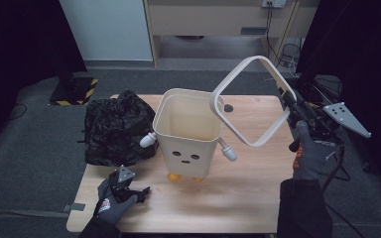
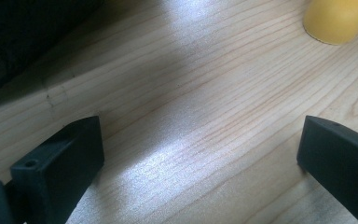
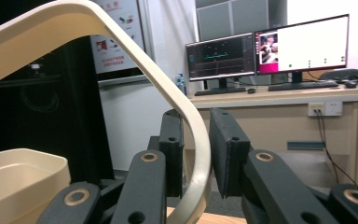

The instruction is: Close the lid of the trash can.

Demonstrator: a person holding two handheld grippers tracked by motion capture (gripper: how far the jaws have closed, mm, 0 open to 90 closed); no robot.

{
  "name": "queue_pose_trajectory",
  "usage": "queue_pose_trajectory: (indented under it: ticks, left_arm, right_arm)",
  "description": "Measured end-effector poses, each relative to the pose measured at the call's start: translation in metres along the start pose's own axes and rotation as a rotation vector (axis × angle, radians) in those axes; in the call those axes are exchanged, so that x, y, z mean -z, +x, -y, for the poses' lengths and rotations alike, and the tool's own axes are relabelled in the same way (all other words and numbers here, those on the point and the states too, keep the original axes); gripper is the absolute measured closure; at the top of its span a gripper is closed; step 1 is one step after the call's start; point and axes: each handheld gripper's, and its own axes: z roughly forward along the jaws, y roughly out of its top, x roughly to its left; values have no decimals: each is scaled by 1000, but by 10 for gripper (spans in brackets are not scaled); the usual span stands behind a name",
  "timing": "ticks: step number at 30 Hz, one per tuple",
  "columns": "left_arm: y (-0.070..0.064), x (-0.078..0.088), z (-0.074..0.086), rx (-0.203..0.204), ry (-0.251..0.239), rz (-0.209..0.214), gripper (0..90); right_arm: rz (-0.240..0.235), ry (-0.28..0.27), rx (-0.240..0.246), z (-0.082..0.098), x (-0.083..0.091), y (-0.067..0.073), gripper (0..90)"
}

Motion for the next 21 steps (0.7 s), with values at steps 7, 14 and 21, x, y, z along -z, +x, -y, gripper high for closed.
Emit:
queue_pose_trajectory:
  ticks: [7,14,21]
  left_arm:
    - [0,0,0,0,0,0,0]
    - [0,0,0,0,0,-2,0]
    - [0,0,0,0,0,-2,0]
  right_arm:
    - [-38,10,7,-5,-8,10,758]
    - [-94,14,2,-11,-18,21,759]
    - [-137,18,-6,-15,-26,32,759]
